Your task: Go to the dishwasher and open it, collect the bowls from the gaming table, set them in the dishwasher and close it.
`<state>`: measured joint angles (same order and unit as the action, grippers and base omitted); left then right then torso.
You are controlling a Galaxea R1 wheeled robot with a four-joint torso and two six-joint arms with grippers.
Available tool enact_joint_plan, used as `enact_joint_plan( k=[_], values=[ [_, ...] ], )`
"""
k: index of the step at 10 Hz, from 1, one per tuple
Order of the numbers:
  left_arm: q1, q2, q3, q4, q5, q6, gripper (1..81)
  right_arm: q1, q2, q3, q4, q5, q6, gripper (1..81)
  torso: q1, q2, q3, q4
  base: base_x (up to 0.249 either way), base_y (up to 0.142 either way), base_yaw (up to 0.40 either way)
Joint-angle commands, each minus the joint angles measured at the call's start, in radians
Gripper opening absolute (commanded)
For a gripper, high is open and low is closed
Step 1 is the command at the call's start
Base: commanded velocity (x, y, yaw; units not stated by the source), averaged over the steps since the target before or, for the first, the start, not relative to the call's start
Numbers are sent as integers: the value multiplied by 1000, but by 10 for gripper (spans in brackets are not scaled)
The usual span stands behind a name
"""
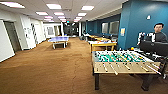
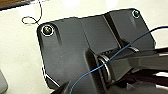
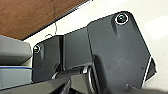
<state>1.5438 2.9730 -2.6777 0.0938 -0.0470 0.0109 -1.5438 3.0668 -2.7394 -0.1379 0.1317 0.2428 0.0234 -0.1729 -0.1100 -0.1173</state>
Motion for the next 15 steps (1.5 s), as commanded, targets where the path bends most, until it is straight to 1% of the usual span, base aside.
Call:
enact_joint_plan(
  k=[1,9,15],
  values=[
    [-69,-8,-2,-5,44,0,811,73,9,11,-11,-35,-3,811,0,0,0,0,112,0,0],
    [-69,-9,-2,-5,44,0,811,66,9,12,-9,-35,-2,811,0,1,0,0,135,0,0],
    [-67,-6,-2,-5,44,0,811,66,11,8,-8,-35,-3,811,0,1,0,0,159,0,0]
  ],
)
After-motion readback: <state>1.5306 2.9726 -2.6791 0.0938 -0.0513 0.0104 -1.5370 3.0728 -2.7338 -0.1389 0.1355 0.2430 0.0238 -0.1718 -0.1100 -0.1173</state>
